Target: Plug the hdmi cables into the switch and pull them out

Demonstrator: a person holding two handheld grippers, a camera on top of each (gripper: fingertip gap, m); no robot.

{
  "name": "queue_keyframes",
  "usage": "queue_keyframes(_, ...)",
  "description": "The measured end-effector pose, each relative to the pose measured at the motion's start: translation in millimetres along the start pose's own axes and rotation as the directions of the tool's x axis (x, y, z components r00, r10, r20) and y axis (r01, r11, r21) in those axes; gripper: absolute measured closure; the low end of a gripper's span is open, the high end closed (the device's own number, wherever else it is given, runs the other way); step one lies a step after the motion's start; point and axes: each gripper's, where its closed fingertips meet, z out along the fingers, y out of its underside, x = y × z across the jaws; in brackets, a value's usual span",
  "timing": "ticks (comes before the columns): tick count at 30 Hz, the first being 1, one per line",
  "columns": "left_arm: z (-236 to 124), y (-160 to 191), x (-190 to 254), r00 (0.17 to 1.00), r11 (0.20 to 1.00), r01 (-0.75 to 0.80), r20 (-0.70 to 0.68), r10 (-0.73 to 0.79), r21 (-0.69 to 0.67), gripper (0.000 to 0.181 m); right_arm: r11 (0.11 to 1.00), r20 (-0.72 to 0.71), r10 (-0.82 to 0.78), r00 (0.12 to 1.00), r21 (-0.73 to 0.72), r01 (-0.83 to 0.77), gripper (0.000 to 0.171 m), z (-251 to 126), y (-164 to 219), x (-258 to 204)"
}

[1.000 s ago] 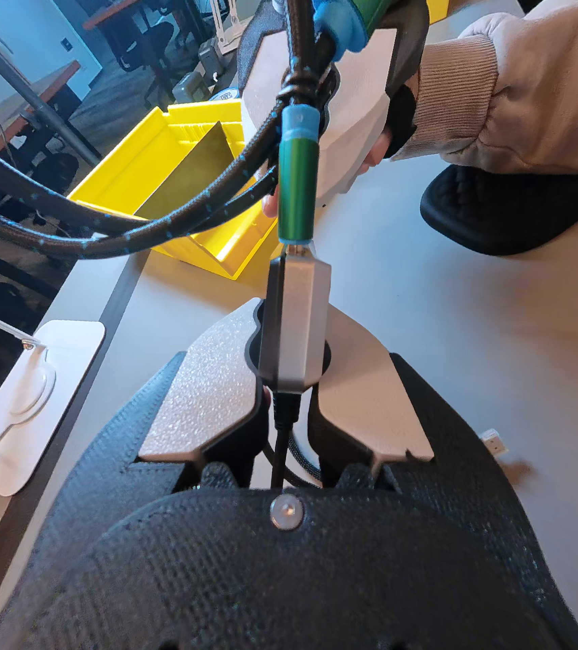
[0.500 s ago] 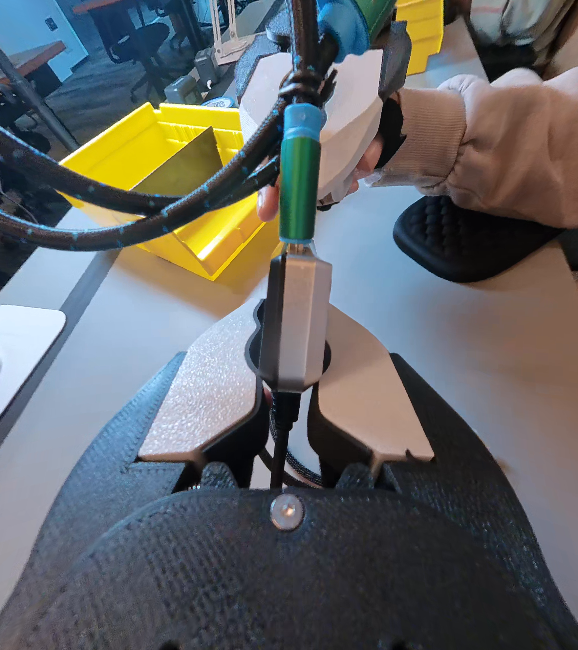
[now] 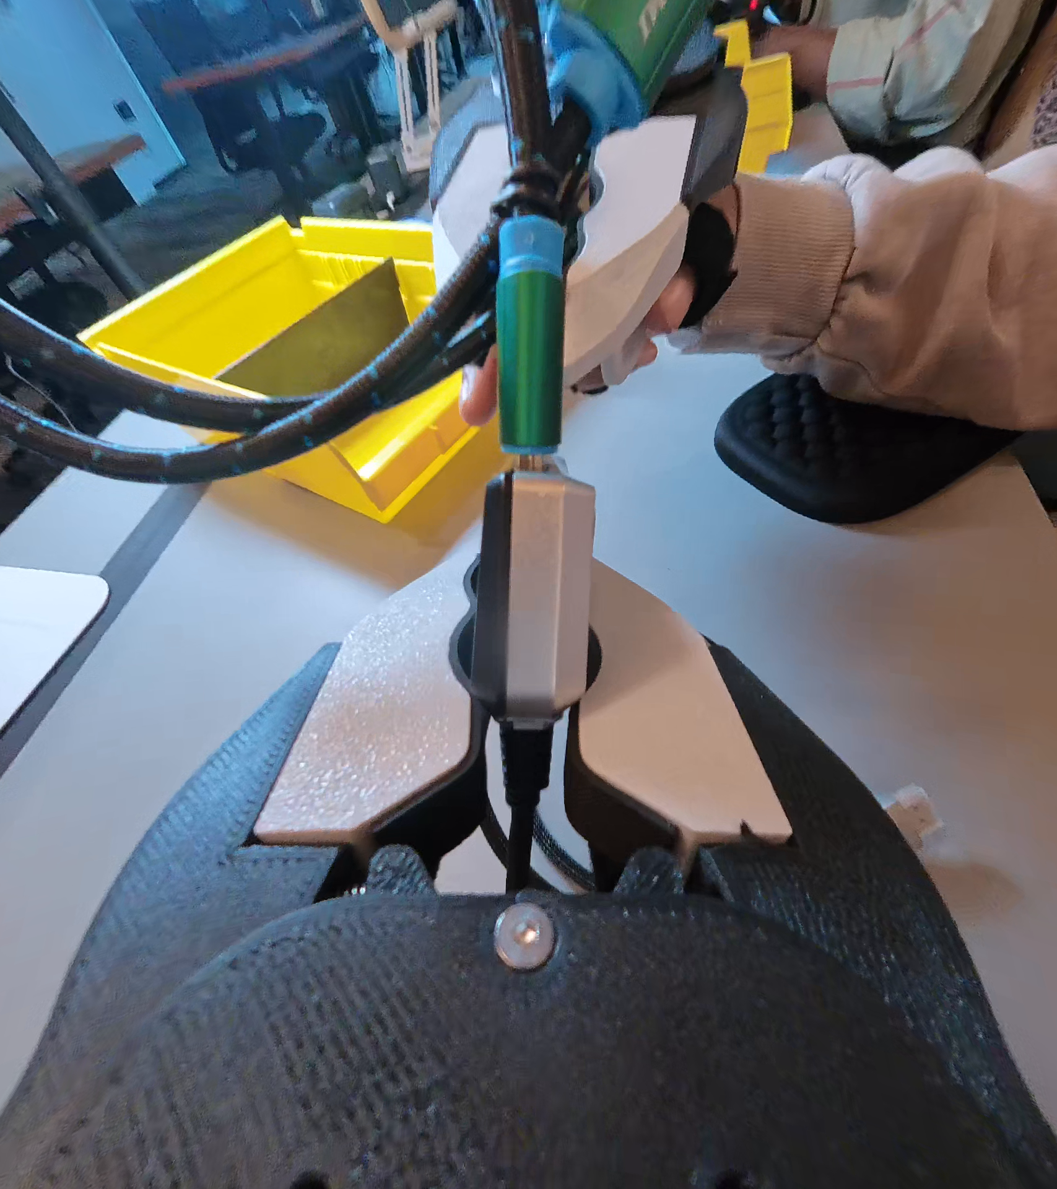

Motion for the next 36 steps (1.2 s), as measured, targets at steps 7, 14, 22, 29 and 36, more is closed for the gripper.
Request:
queue_keyframes(7,-1,-4,2,0.989,0.990,-0.144,0.046,0.143,0.008,0.157,1.000,-0.004,-0.017,1.000,-0.006,0.017,0.151,1,8,-3)
queue_keyframes(14,-5,6,10,0.974,0.972,-0.227,0.000,0.228,-0.061,0.157,0.952,-0.038,-0.215,0.976,-0.230,0.201,0.148,15,29,-11)
queue_keyframes(22,-4,9,5,0.982,0.980,-0.191,-0.012,0.191,-0.045,0.156,0.945,-0.004,-0.230,0.973,-0.239,0.222,0.154,13,25,-11)
queue_keyframes(29,-28,59,-28,0.979,0.961,-0.154,0.099,0.181,-0.231,0.157,0.971,-0.237,-0.236,0.943,-0.015,0.239,0.158,-78,-49,17)
queue_keyframes(36,-11,-12,0,0.960,0.965,-0.243,0.120,0.254,-0.103,0.157,0.932,-0.566,-0.206,0.798,-0.361,-0.015,0.156,-110,-2,94)
